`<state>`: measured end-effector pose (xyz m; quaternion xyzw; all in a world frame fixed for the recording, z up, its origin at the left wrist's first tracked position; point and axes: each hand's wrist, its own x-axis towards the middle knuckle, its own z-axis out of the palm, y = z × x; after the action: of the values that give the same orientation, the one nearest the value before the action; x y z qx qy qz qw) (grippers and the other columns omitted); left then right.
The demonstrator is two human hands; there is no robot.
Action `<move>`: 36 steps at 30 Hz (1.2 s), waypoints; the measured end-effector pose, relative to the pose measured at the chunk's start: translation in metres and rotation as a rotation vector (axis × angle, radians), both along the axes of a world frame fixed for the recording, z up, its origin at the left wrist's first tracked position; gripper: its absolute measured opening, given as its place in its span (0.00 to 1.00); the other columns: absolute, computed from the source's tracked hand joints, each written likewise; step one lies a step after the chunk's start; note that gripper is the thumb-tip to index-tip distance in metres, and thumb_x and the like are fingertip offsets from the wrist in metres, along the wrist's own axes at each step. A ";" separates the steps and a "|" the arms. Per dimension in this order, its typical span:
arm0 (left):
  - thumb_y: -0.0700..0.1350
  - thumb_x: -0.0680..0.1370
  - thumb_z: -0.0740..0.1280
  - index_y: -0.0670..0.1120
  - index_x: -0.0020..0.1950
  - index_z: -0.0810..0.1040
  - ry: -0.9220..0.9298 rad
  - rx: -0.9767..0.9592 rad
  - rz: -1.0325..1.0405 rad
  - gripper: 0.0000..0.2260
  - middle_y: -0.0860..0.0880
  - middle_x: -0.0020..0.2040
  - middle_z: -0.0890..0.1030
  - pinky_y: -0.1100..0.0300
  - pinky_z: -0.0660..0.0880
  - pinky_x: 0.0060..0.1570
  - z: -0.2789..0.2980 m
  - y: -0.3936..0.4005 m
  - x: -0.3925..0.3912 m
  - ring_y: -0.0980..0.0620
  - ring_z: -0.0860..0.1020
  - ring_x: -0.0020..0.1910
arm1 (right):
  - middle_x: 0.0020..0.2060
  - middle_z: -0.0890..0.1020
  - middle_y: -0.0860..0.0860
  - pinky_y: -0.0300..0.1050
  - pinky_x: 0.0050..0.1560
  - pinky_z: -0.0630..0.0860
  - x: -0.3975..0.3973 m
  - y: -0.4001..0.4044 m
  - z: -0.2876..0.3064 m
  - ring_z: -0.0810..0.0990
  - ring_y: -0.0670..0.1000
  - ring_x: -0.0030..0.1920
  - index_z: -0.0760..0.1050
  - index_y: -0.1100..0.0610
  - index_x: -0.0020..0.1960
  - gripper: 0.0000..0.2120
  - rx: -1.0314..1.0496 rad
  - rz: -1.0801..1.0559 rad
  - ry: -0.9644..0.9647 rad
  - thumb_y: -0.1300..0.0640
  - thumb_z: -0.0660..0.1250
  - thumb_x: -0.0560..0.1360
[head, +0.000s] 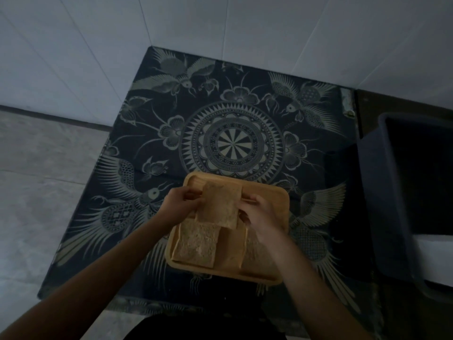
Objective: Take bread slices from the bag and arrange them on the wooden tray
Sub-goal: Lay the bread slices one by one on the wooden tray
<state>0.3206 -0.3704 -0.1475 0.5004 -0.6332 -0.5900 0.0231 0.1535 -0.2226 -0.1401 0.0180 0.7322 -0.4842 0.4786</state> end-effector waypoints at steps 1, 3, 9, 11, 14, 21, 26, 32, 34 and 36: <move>0.44 0.75 0.75 0.45 0.58 0.83 -0.017 -0.009 0.003 0.12 0.46 0.49 0.85 0.58 0.82 0.40 -0.001 -0.006 0.000 0.49 0.85 0.47 | 0.51 0.86 0.53 0.52 0.53 0.84 0.001 -0.007 -0.003 0.86 0.53 0.52 0.79 0.53 0.58 0.15 0.008 0.000 0.004 0.57 0.78 0.73; 0.45 0.75 0.75 0.45 0.57 0.83 -0.054 -0.025 0.010 0.12 0.46 0.49 0.85 0.54 0.83 0.44 -0.004 -0.016 -0.001 0.48 0.84 0.47 | 0.52 0.86 0.52 0.49 0.50 0.85 0.003 -0.020 -0.009 0.86 0.52 0.51 0.79 0.53 0.59 0.17 0.024 0.006 0.015 0.57 0.78 0.73; 0.45 0.75 0.75 0.46 0.56 0.83 -0.112 -0.023 0.016 0.11 0.48 0.47 0.84 0.56 0.83 0.44 -0.015 -0.033 -0.003 0.49 0.84 0.45 | 0.52 0.85 0.51 0.46 0.49 0.85 0.005 -0.045 -0.024 0.85 0.51 0.52 0.79 0.52 0.57 0.16 0.053 0.017 0.013 0.58 0.79 0.72; 0.45 0.75 0.74 0.46 0.56 0.83 -0.129 -0.028 -0.003 0.10 0.48 0.47 0.84 0.56 0.83 0.44 -0.018 -0.036 -0.003 0.49 0.85 0.44 | 0.52 0.84 0.51 0.45 0.47 0.84 0.005 -0.048 -0.028 0.84 0.50 0.52 0.79 0.52 0.56 0.14 0.065 0.024 0.011 0.59 0.78 0.73; 0.43 0.75 0.73 0.46 0.56 0.83 -0.160 -0.057 -0.041 0.10 0.48 0.45 0.85 0.57 0.84 0.43 -0.022 -0.039 -0.001 0.50 0.85 0.42 | 0.51 0.84 0.50 0.38 0.39 0.79 0.004 -0.050 -0.032 0.83 0.47 0.50 0.78 0.50 0.52 0.11 0.064 0.031 -0.008 0.59 0.77 0.74; 0.41 0.74 0.73 0.45 0.55 0.86 -0.194 -0.218 -0.122 0.10 0.50 0.46 0.87 0.58 0.82 0.48 -0.020 -0.042 0.001 0.55 0.84 0.44 | 0.51 0.83 0.54 0.41 0.44 0.82 0.006 -0.049 -0.049 0.83 0.50 0.51 0.79 0.56 0.51 0.09 0.125 0.004 -0.012 0.60 0.77 0.74; 0.39 0.74 0.71 0.45 0.54 0.87 -0.215 -0.306 -0.161 0.10 0.49 0.49 0.87 0.67 0.76 0.44 -0.018 -0.039 -0.003 0.57 0.81 0.45 | 0.51 0.83 0.55 0.46 0.50 0.84 0.006 -0.048 -0.058 0.83 0.53 0.52 0.79 0.57 0.50 0.06 0.122 0.031 0.032 0.62 0.75 0.75; 0.38 0.75 0.70 0.45 0.51 0.88 -0.240 -0.423 -0.196 0.08 0.50 0.47 0.88 0.77 0.64 0.33 -0.020 -0.032 -0.004 0.62 0.77 0.38 | 0.50 0.82 0.54 0.50 0.52 0.85 0.009 -0.044 -0.062 0.84 0.53 0.50 0.78 0.55 0.50 0.07 0.113 0.068 0.105 0.62 0.74 0.76; 0.38 0.75 0.70 0.43 0.51 0.88 -0.250 -0.455 -0.217 0.08 0.49 0.46 0.88 0.76 0.66 0.33 -0.018 -0.031 -0.004 0.59 0.79 0.38 | 0.50 0.82 0.54 0.50 0.52 0.85 0.010 -0.043 -0.063 0.84 0.53 0.50 0.78 0.55 0.51 0.07 0.115 0.075 0.121 0.63 0.74 0.76; 0.37 0.75 0.68 0.42 0.48 0.88 -0.270 -0.459 -0.252 0.08 0.46 0.45 0.88 0.68 0.75 0.32 -0.015 -0.031 -0.005 0.52 0.83 0.40 | 0.50 0.82 0.54 0.50 0.52 0.85 0.009 -0.043 -0.062 0.83 0.52 0.50 0.78 0.55 0.53 0.08 0.113 0.089 0.125 0.62 0.74 0.76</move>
<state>0.3157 -0.4011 -0.1630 0.4734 -0.8046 -0.3577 -0.0221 0.1630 -0.2659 -0.2026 -0.0179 0.7869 -0.4205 0.4512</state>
